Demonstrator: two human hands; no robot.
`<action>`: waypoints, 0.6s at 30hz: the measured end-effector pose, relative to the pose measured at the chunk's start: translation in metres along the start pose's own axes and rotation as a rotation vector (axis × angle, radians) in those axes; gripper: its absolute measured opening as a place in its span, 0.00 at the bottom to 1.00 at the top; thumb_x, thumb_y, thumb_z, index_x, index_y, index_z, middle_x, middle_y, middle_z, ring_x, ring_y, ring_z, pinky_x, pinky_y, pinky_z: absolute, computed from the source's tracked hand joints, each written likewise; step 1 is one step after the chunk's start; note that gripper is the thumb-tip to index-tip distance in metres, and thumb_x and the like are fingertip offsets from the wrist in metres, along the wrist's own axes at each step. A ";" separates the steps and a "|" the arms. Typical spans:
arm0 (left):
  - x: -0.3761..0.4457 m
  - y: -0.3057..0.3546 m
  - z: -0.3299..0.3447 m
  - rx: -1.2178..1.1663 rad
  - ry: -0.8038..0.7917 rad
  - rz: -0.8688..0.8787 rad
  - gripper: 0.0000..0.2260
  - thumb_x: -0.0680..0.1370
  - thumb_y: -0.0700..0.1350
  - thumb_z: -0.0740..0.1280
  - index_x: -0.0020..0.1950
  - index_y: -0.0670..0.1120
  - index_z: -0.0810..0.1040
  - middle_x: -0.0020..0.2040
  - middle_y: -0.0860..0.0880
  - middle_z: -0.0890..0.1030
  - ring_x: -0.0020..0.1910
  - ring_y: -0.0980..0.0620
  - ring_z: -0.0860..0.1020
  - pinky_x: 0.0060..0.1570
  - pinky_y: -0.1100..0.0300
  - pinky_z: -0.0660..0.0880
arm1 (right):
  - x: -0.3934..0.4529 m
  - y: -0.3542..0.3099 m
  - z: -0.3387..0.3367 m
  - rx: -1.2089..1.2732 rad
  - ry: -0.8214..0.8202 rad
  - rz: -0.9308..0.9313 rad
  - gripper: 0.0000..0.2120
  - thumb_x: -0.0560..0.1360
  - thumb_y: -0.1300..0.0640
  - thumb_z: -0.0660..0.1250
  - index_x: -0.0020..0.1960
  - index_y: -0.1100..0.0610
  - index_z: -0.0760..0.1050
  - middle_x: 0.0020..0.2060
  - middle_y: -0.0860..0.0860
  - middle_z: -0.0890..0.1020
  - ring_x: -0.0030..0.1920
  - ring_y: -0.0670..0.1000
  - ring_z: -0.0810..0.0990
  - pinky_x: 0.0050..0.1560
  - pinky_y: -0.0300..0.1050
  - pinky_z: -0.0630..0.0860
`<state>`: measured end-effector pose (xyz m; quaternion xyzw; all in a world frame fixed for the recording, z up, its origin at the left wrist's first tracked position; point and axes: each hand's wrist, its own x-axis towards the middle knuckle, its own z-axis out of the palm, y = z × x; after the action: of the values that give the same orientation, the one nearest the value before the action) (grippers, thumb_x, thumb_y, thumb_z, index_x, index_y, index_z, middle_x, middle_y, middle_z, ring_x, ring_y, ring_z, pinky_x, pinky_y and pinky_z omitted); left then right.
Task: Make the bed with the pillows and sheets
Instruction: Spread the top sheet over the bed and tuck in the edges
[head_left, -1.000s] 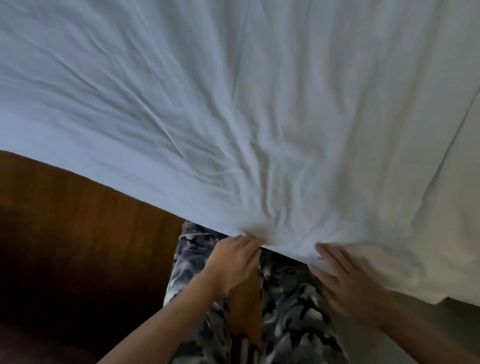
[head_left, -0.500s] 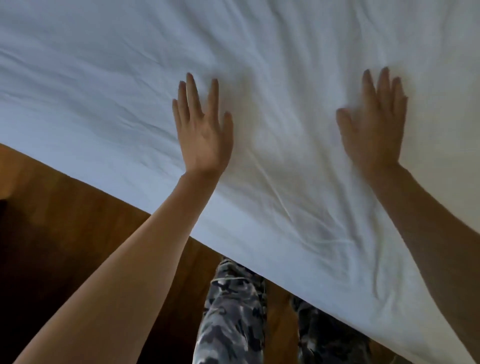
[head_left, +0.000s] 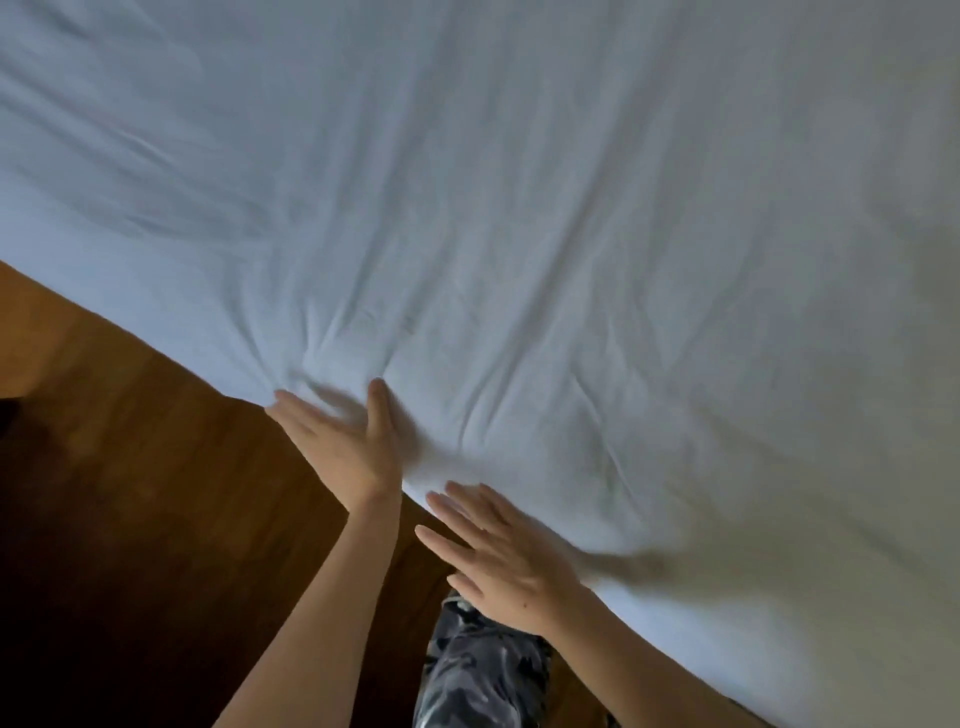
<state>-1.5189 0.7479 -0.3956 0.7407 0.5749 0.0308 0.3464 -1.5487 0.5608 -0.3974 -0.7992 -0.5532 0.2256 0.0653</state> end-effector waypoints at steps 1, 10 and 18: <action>0.005 0.008 -0.004 -0.095 0.053 -0.078 0.48 0.73 0.66 0.67 0.80 0.47 0.42 0.80 0.44 0.45 0.79 0.46 0.48 0.76 0.45 0.53 | -0.003 -0.002 -0.001 0.003 0.056 0.052 0.30 0.76 0.44 0.65 0.74 0.50 0.62 0.75 0.56 0.62 0.75 0.58 0.58 0.74 0.58 0.58; 0.061 0.017 -0.029 -0.362 0.099 -0.479 0.28 0.74 0.59 0.68 0.68 0.44 0.70 0.54 0.50 0.78 0.54 0.48 0.78 0.50 0.54 0.74 | -0.020 0.042 -0.013 -0.105 0.339 0.560 0.37 0.64 0.43 0.76 0.67 0.58 0.69 0.59 0.58 0.78 0.57 0.60 0.75 0.55 0.56 0.74; 0.049 -0.013 -0.052 -0.073 0.105 -0.111 0.18 0.81 0.48 0.56 0.32 0.46 0.61 0.29 0.50 0.65 0.27 0.52 0.61 0.29 0.59 0.59 | -0.011 0.049 -0.025 0.085 0.490 0.507 0.27 0.59 0.66 0.80 0.52 0.55 0.69 0.29 0.53 0.79 0.24 0.56 0.77 0.20 0.41 0.70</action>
<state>-1.5365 0.8169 -0.3806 0.6917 0.6311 0.0713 0.3438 -1.4992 0.5359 -0.3898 -0.9381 -0.2953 0.0590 0.1711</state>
